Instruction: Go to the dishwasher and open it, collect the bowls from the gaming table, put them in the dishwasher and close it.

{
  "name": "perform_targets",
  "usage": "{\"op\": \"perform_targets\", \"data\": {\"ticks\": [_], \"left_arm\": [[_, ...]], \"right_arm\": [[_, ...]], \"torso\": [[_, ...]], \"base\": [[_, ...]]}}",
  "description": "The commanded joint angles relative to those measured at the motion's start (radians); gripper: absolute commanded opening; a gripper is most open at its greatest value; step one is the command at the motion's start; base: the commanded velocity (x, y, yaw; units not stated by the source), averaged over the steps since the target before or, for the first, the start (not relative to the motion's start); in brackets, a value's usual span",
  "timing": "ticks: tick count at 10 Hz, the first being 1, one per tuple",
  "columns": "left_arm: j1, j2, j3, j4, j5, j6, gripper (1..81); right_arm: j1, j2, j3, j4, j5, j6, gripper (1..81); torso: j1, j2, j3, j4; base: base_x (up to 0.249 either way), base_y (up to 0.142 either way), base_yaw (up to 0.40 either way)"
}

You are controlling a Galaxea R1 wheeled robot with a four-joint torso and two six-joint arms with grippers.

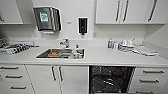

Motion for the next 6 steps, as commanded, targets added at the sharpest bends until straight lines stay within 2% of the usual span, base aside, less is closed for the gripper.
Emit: {"op": "perform_targets", "data": {"ticks": [1, 6], "left_arm": [[-0.095, -0.036, 0.022, 0.01, 0.012, 0.001, 81.1], [-0.088, -0.022, 0.011, 0.013, 0.015, 0.001, 81.1]], "right_arm": [[0.016, 0.004, 0.04, -0.029, -0.294, -0.066, 81.1], [-0.043, 0.096, -0.083, -0.036, -0.283, -0.077, 81.1]], "torso": [[0.0, 0.0, 0.0, 0.0], [0.001, 0.0, -0.001, 0.0]], "base": [[-0.09, 0.0, 0.0], [-0.09, 0.0, 0.0]]}}
